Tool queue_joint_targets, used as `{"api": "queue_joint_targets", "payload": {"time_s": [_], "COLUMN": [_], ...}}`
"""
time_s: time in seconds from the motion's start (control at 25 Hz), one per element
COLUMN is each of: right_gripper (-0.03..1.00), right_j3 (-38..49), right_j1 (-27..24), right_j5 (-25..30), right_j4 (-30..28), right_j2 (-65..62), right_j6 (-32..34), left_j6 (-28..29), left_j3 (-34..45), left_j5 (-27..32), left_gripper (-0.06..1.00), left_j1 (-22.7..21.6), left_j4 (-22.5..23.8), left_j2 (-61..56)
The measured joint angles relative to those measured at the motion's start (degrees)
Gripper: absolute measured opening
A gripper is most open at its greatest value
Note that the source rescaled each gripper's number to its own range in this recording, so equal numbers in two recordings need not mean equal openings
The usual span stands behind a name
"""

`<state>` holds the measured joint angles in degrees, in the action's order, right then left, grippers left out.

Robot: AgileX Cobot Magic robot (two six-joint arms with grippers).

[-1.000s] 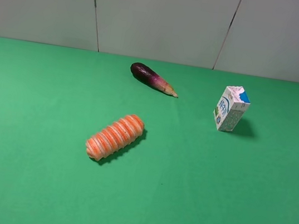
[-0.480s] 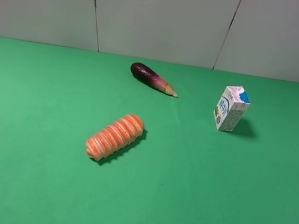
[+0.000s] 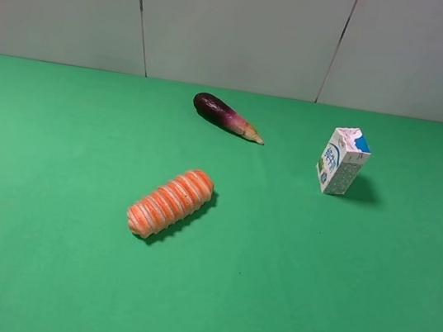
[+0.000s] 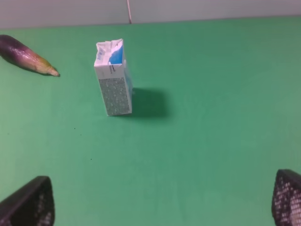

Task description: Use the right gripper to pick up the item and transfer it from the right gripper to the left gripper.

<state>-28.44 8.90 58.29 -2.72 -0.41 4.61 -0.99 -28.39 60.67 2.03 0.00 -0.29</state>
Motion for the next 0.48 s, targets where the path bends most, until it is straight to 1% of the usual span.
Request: {"api": "queue_joint_targets", "payload": {"time_s": [0.32,0.48], "right_gripper": [1.0,1.0], "right_j3": [0.0,-1.1], "right_j1": [0.0,0.0], "right_j5": [0.0,0.2], "right_j4": [0.0,0.0], "right_j2": [0.0,2.1], "right_j6": [0.1,1.7], "left_j6": [0.0,0.0], "left_j3": [0.0,0.0], "left_j5": [0.0,0.0], "left_gripper": [0.98,0.98], "left_j1": [0.0,0.0], "left_j4": [0.0,0.0], "left_j2": [0.0,0.0]}}
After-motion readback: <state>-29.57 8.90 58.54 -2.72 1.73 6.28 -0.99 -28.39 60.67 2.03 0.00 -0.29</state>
